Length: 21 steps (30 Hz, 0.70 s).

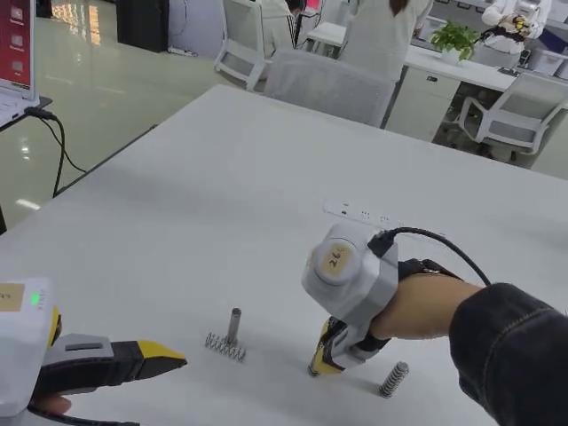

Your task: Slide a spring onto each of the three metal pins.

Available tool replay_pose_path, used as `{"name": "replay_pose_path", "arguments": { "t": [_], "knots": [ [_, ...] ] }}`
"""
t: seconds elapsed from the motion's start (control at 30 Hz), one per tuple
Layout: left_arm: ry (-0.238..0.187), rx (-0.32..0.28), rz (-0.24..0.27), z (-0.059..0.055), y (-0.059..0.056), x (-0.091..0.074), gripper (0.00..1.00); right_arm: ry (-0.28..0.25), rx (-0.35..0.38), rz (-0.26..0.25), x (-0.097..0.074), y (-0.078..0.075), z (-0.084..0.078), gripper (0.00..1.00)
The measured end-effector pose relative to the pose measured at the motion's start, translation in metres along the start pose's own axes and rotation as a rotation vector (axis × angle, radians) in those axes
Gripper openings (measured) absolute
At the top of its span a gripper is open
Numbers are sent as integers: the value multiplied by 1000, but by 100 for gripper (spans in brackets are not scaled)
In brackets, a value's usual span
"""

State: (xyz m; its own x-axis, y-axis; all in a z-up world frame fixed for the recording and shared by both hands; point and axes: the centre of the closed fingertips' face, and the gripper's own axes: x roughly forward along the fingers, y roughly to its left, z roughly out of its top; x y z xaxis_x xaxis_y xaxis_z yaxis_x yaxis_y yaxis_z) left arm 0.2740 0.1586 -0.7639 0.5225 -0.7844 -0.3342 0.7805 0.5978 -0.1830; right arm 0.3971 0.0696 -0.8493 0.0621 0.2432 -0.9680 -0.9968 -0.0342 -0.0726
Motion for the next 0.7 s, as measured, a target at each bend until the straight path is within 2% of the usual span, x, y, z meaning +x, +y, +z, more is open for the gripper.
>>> {"name": "replay_pose_path", "arguments": {
  "t": [0.2, 0.5, 0.7],
  "knots": [
    [3, 1, -3, -1, 0, 0, 45, -8, 5, -8, -1, 1, 0, 13],
    [3, 3, -6, -1, 0, 0, 45, -36, 9, -40, -12, -2, 6, 16],
    [2, 6, -6, -1, -1, 0, 45, -77, -3, -60, -25, -1, 22, 17]
  ]
}}
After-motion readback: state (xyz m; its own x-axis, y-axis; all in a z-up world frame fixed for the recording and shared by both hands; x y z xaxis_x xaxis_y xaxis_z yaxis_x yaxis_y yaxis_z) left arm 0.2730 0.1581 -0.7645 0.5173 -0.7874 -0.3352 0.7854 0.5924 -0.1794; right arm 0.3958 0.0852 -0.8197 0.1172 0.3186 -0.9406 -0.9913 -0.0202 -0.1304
